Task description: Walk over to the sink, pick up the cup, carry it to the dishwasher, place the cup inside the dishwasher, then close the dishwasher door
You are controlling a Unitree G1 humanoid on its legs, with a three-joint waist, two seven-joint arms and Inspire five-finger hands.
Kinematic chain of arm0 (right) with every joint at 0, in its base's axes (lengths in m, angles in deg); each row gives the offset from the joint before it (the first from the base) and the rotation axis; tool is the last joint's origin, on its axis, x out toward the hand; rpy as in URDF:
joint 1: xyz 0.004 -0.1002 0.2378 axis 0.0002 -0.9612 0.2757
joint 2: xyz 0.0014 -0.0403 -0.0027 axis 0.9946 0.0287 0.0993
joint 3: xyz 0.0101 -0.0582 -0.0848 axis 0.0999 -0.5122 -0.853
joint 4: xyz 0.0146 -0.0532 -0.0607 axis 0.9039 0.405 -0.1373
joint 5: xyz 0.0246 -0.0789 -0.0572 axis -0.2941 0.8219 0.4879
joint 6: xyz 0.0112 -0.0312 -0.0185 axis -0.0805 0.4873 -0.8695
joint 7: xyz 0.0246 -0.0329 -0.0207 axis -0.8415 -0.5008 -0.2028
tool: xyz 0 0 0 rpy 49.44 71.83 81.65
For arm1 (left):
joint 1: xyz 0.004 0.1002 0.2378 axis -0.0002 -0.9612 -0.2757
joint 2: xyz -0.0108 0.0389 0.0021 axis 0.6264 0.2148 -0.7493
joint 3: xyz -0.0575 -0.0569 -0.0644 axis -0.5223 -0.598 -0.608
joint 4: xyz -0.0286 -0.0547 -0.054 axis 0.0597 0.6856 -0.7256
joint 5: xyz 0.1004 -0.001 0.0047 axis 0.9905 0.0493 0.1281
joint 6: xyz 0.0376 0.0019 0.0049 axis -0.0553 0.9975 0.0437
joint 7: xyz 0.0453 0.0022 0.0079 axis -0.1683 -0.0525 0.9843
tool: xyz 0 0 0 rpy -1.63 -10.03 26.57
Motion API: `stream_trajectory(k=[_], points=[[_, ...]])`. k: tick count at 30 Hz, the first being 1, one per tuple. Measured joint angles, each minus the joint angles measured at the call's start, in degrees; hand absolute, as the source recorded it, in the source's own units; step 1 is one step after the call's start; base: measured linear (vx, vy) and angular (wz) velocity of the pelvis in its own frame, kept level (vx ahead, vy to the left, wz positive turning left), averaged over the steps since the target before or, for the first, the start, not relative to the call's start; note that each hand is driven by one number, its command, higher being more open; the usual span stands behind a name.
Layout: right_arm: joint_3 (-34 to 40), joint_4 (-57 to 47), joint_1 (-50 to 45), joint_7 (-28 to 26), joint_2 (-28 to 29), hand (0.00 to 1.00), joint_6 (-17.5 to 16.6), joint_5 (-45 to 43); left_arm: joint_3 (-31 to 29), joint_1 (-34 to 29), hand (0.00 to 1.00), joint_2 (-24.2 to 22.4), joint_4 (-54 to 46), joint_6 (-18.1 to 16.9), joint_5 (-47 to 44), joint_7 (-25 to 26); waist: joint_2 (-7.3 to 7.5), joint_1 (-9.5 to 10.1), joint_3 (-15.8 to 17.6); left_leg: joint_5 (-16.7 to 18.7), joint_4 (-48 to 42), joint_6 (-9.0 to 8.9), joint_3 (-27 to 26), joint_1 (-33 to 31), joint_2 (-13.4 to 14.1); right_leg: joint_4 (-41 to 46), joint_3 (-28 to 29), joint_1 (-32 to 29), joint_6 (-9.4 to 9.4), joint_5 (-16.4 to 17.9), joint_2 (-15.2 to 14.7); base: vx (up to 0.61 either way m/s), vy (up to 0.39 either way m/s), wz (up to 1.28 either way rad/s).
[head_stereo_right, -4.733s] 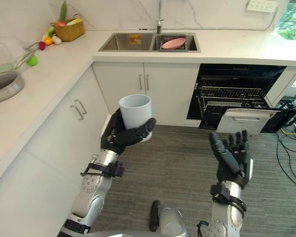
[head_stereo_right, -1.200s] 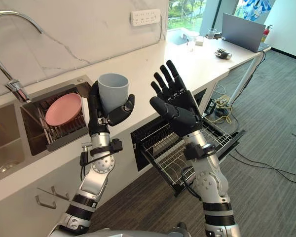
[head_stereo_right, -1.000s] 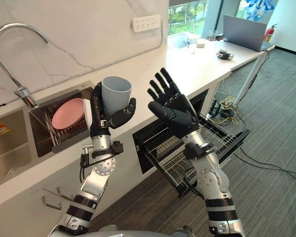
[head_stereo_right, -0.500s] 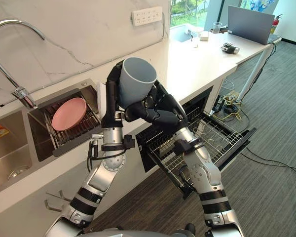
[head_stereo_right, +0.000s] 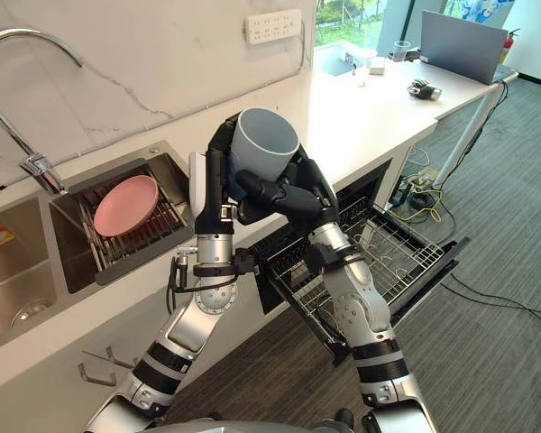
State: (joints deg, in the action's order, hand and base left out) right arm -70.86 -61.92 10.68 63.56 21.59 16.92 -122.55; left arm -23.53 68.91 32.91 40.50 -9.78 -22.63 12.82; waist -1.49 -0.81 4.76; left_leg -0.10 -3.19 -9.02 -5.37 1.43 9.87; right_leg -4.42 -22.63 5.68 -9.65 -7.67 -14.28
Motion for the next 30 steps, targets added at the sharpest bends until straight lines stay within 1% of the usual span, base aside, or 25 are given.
stream_trajectory(k=[7, 14, 15, 22, 28, 30], points=[[0.1, 0.0, 2.1, 1.3, 0.7, 1.00, 0.0, 0.3, 0.9, 0.0, 0.00, 0.0, 0.0, -0.4, -0.3, 0.0, 0.17, 0.77, -0.1, -1.2, 1.1, -0.03, 0.8, 0.1, -0.1, 0.0, -0.9, 0.2, 0.02, 0.0, 0.0, -0.03, 0.006, 0.07], [-0.1, 0.8, 4.3, 1.7, -1.0, 1.00, 0.0, 4.2, 0.8, 0.0, 0.00, 0.1, 0.0, -0.6, -0.5, -0.6, 0.33, 0.95, -0.2, -2.1, 2.4, -0.07, 1.3, 0.1, -0.1, -0.1, -1.5, 0.1, 0.06, 0.0, 0.1, -0.01, 0.004, 0.04], [-0.1, 0.9, 4.4, 1.7, -1.1, 0.00, 0.0, 4.2, 0.8, 0.0, 0.00, 0.1, 0.0, -0.6, -0.6, -0.6, 0.45, 0.98, -0.3, -2.2, 2.5, -0.08, 1.4, 0.1, -0.1, -0.3, -1.5, 0.2, 0.05, -0.1, 0.1, 0.00, 0.000, 0.00], [-1.1, 1.7, 6.0, 1.4, -3.2, 0.00, 0.4, 4.3, 0.8, 0.0, 0.00, 0.5, 0.0, -0.5, -1.9, -0.6, 0.71, 1.08, -0.4, -2.3, 2.7, -0.09, 1.5, 0.1, -0.1, -0.3, -1.7, 0.2, 0.05, -0.1, 0.1, 0.00, 0.000, 0.00], [-1.2, 4.2, 8.1, 1.4, -5.2, 0.00, 0.7, 5.2, 1.4, -0.1, 0.00, 1.1, 0.0, 0.3, -2.7, -0.3, 0.71, 1.25, -0.4, -2.4, 2.7, -0.10, 1.7, 0.0, -0.1, -0.3, -1.9, 0.3, 0.06, -0.1, 0.1, 0.00, 0.000, 0.00], [-1.3, 4.2, 8.2, 1.0, -5.4, 0.00, 1.4, 4.1, 1.5, -0.1, 0.00, 1.3, 0.1, 0.4, -2.7, -0.3, 0.71, 1.21, -0.4, -2.4, 2.7, -0.11, 1.7, 0.0, -0.1, -0.3, -1.9, 0.3, 0.06, -0.1, 0.1, 0.00, 0.000, 0.00]])
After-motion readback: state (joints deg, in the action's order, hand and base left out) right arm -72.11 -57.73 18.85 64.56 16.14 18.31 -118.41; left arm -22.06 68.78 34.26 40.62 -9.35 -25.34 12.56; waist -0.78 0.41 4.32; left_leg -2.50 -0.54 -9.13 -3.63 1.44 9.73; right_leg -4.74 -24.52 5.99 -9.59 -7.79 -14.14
